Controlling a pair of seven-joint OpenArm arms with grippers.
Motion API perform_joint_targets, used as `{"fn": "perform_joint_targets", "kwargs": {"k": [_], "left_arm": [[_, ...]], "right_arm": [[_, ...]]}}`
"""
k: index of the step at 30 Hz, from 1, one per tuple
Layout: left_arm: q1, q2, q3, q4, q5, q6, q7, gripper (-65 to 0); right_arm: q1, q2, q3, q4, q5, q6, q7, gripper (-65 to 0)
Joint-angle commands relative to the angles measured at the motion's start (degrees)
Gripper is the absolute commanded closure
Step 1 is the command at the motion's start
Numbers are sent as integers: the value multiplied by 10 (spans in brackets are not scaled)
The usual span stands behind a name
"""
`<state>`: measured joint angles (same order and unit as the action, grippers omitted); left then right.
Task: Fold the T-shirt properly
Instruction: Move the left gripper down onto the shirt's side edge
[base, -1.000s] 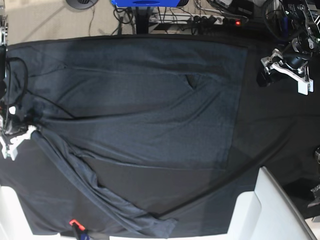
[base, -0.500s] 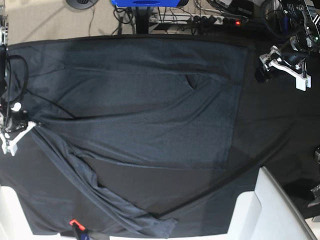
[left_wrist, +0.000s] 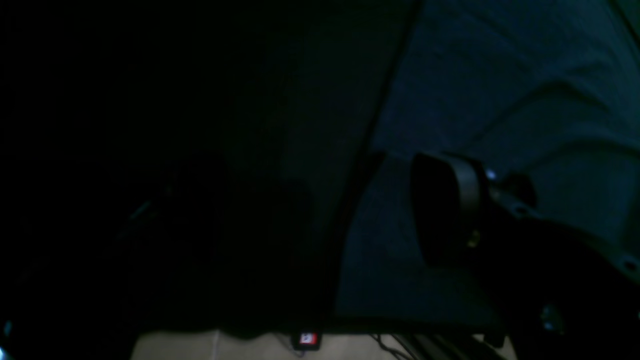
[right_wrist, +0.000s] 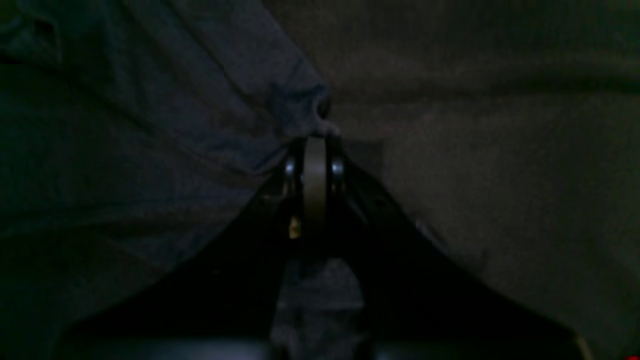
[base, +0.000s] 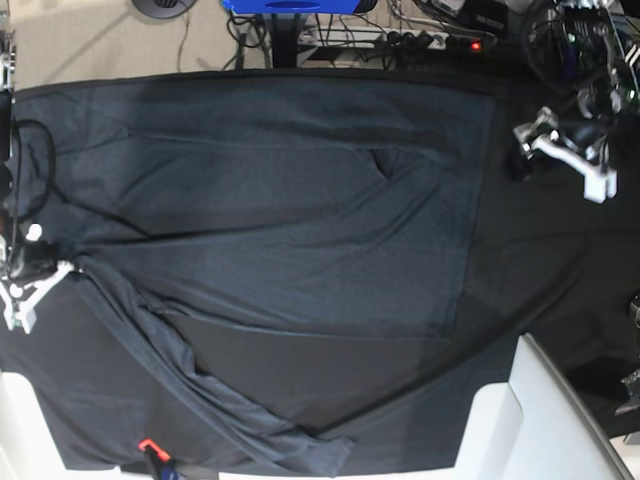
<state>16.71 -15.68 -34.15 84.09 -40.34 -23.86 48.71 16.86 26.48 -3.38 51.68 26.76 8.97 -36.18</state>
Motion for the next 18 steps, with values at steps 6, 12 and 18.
{"fn": "perform_joint_targets", "kwargs": {"k": [6,12,18], "left_arm": [[-87,-26,34,-39,-8,0,-8,-548],[-222,-53,89,-217,-8,0,-11,-548],[-319,-55,194,-334,-8,0,-29,-548]], "right_arm": [[12,12,5,8,1,0,6,0],[12,10,5,8,1,0,6,0],[12,8,5,8,1,0,6,0]]}}
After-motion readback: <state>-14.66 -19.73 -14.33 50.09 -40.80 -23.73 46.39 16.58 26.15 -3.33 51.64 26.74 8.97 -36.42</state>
